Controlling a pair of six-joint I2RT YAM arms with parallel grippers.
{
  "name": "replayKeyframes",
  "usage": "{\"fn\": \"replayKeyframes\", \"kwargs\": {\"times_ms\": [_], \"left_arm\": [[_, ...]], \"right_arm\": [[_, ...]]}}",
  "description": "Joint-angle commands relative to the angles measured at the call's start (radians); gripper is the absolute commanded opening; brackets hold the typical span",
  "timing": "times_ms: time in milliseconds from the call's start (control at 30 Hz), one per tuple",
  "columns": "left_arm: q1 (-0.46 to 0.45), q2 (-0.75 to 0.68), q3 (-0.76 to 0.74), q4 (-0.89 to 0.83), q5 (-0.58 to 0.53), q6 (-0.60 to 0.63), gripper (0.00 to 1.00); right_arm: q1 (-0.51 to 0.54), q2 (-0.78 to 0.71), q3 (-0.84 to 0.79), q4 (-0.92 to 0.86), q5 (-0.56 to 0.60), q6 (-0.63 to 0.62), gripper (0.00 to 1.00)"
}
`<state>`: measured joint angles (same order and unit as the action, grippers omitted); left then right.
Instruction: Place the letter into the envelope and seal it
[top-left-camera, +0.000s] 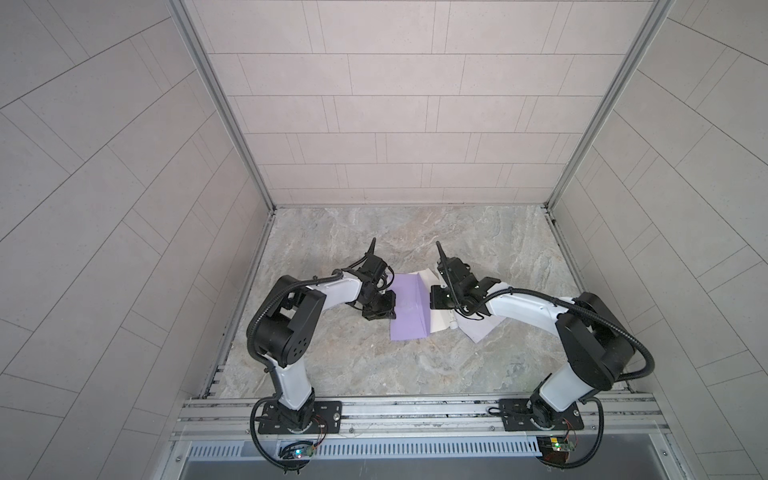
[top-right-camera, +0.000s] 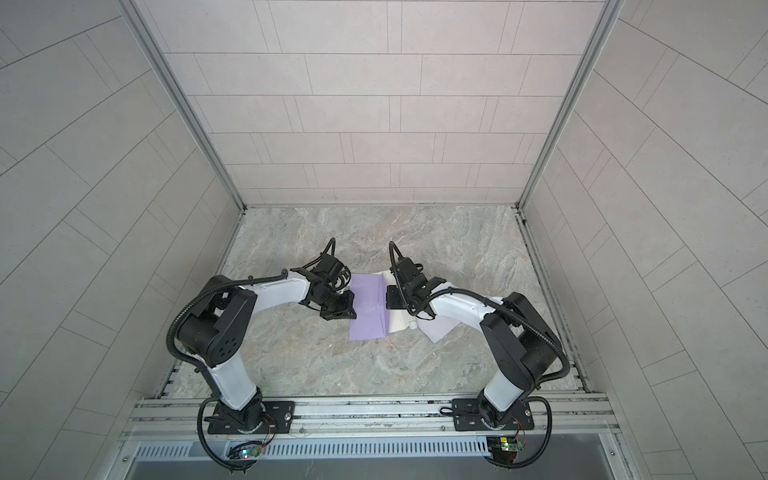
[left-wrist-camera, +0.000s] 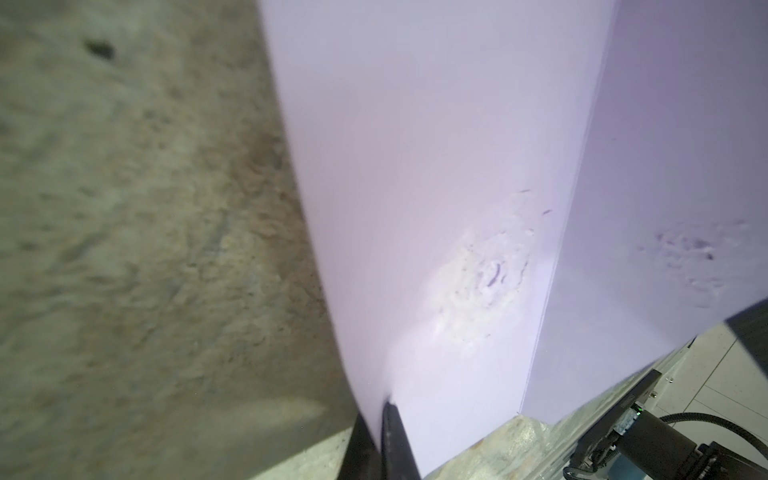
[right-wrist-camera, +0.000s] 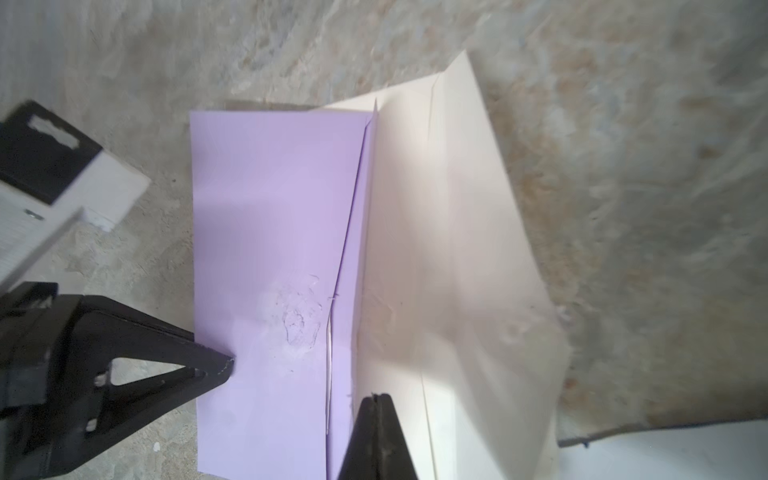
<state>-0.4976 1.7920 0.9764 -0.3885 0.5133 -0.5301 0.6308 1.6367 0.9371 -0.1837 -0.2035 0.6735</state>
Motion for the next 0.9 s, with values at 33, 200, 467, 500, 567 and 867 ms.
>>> {"fn": "replayKeyframes", "kwargs": {"times_ms": [33, 200, 467, 500, 567, 867], "left_arm": [[-0.015, 0.030, -0.009, -0.073, -0.061, 0.025, 0.00], [-0.019, 0.031, -0.007, -0.085, -0.061, 0.035, 0.00], [-0.022, 0.032, -0.005, -0.090, -0.065, 0.039, 0.00], [-0.022, 0.032, -0.004, -0.090, -0.065, 0.040, 0.00], [-0.022, 0.032, -0.002, -0.092, -0.065, 0.041, 0.00], [-0.027, 0.030, 0.003, -0.099, -0.061, 0.048, 0.00]], "right_arm": [[0.047, 0.062, 0.076, -0.017, -0.035, -0.024, 0.03], [0.085, 0.163, 0.165, -0.078, -0.039, -0.021, 0.02], [0.089, 0.335, 0.286, -0.215, -0.097, 0.009, 0.00], [0.089, 0.353, 0.290, -0.221, -0.120, 0.013, 0.00], [0.089, 0.373, 0.286, -0.226, -0.142, 0.029, 0.00], [0.083, 0.406, 0.284, -0.227, -0.126, 0.051, 0.00]]}}
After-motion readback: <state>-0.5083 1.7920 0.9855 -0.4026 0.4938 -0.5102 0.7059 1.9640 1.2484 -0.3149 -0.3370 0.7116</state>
